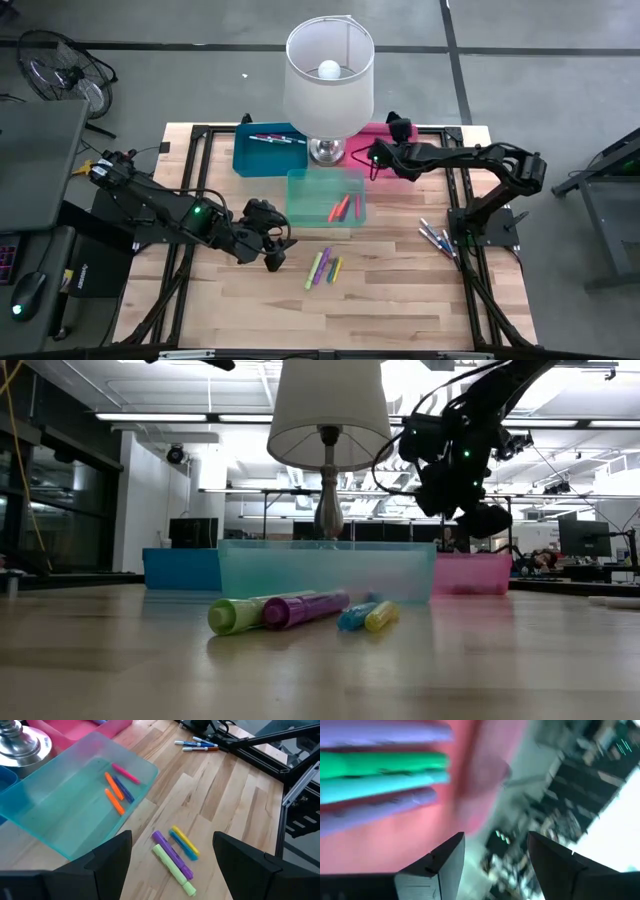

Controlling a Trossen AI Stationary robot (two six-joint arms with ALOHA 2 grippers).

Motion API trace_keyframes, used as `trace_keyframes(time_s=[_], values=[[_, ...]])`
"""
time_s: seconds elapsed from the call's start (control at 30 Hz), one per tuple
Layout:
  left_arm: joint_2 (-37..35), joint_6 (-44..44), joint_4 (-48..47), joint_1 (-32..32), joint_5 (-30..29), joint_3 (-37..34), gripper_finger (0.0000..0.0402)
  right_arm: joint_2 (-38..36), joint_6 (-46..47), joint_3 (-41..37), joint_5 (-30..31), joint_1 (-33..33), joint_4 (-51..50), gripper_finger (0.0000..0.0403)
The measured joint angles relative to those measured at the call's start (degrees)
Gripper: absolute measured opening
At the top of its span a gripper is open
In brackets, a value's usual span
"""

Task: Pick & Place Markers
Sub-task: Put the black marker pen into the blue bin

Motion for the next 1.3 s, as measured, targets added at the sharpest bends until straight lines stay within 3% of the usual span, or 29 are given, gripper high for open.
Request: trace_keyframes(time_s=[0.13,0.23,0.43,0.73,1.07,1.3], values=[[0.00,0.20,0.00,0.00,0.00,0.00,0.0275,-0.01,9.40,0.00,8.12,1.68,-4.11,0.0205],[0.00,0.35,0.00,0.00,0.00,0.00,0.0275,-0.10,17.84,0.00,7.58,3.52,-12.32,0.0205],[-0.02,1.63,0.01,0.00,0.79,0.00,0.0275,-0.88,43.07,0.00,-8.41,6.78,-29.67,0.0200],[-0.02,3.26,0.15,0.00,1.62,0.00,0.0275,-6.35,63.95,0.00,-20.39,11.61,-44.81,0.0200],[-0.02,4.33,0.31,0.00,1.99,0.00,0.0275,-18.34,85.89,0.00,-45.87,17.14,-48.46,0.0200],[-0.02,6.04,0.28,0.00,2.80,0.00,0.0275,-20.91,100.99,0.00,-51.82,25.98,-45.88,0.0200]])
